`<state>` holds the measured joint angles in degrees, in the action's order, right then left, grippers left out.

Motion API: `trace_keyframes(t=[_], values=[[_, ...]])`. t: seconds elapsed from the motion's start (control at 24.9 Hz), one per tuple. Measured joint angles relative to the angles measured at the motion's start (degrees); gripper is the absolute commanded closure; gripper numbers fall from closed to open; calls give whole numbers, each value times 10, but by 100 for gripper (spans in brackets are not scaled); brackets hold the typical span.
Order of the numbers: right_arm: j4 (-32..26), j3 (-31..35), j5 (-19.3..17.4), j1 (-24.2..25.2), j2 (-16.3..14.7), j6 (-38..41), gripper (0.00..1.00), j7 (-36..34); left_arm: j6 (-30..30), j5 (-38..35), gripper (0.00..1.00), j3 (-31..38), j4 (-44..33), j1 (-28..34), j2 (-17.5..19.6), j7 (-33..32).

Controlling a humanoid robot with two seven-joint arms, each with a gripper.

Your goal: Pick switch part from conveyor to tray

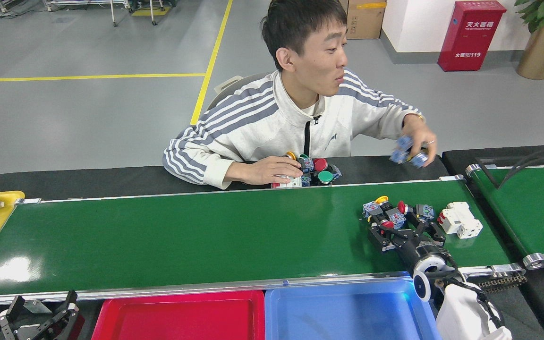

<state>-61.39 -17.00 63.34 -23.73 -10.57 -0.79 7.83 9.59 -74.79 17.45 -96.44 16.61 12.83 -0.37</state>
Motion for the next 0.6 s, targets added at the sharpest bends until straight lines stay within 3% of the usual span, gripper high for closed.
trace_keyframes(t=[0.08,0.2,0.4,0.6], values=[[0,-7,6,0,0,10,50,0,1,0,0,-1,0,0,0,0],[0,-12,20,-2,0,25,71,1,2,0,0,-1,0,0,0,0],[-27,-12,23,14,0,77,79,-16,1,0,0,-1,0,1,0,1],[-150,-33,25,78,-1,177,79,-27,0,0,0,-1,0,3,0,1]])
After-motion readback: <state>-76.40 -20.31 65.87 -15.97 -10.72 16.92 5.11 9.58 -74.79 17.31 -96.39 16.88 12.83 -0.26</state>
